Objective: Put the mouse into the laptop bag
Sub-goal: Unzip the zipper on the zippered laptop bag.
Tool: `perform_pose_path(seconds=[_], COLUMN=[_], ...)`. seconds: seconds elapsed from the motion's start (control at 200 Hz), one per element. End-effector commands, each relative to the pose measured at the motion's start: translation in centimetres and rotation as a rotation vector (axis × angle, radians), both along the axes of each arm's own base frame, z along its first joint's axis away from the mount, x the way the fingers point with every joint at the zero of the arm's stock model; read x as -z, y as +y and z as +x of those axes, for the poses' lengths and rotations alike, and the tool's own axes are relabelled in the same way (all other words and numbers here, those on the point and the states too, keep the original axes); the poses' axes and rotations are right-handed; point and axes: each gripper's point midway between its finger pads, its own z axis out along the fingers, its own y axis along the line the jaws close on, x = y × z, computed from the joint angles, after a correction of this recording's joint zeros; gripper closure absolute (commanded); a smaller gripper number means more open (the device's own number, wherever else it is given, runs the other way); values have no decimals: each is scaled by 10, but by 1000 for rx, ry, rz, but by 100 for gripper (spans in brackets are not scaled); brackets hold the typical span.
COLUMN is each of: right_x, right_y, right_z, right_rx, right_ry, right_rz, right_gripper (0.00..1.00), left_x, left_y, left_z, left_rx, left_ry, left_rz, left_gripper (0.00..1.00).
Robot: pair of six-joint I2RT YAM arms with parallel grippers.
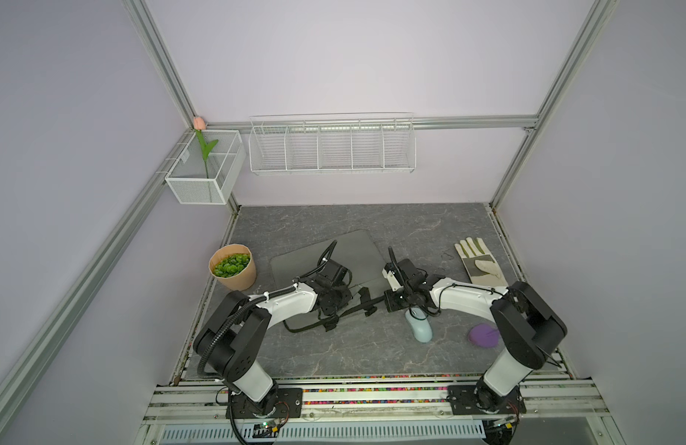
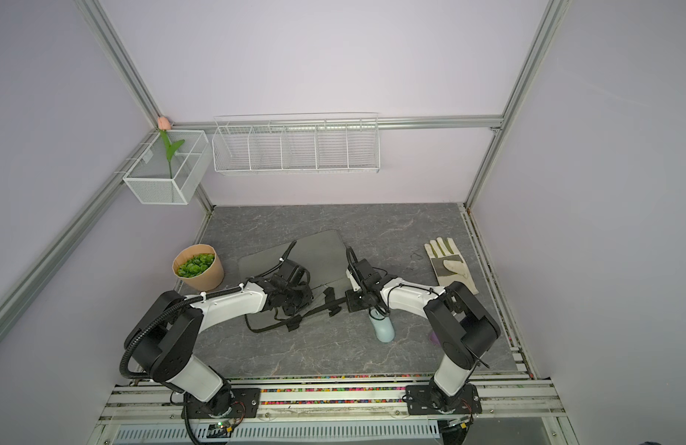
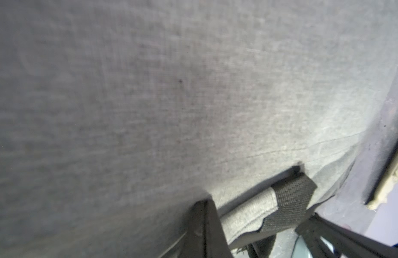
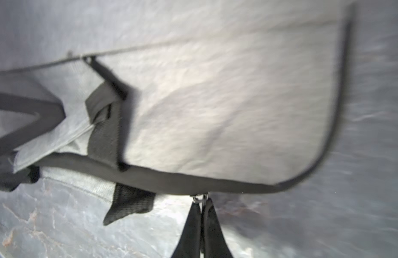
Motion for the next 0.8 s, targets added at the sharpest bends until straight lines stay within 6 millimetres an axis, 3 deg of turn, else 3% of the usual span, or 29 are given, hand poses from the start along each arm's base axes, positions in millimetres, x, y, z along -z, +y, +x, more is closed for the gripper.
perform_pose_path(seconds=[0.0, 0.16, 0.57, 0.625, 0.69, 0.795], right_x=[-3, -1, 2, 1, -2, -9], right_y=[-27, -47, -53, -53, -50, -52], right_z=[11, 33, 82, 86, 88, 92], right_rx=[48, 101, 148, 144, 125, 128], right_ry=[-19, -13, -10, -11, -6, -20], right_rz=[-37, -25, 25, 28, 48, 53], right_gripper=[93, 93, 90, 84, 64, 52], left_x=[49, 57, 55, 54, 52, 38], left_y=[42, 55, 15, 6, -4, -19], left_z=[-21, -19, 18, 24, 31, 40], left_rx=[-78, -101, -24, -13, 4, 32], left_ry=[123, 142, 133, 132, 134, 112], left_rz=[129, 122, 54, 29, -3, -57], left_gripper=[100, 100, 100, 100, 100, 100])
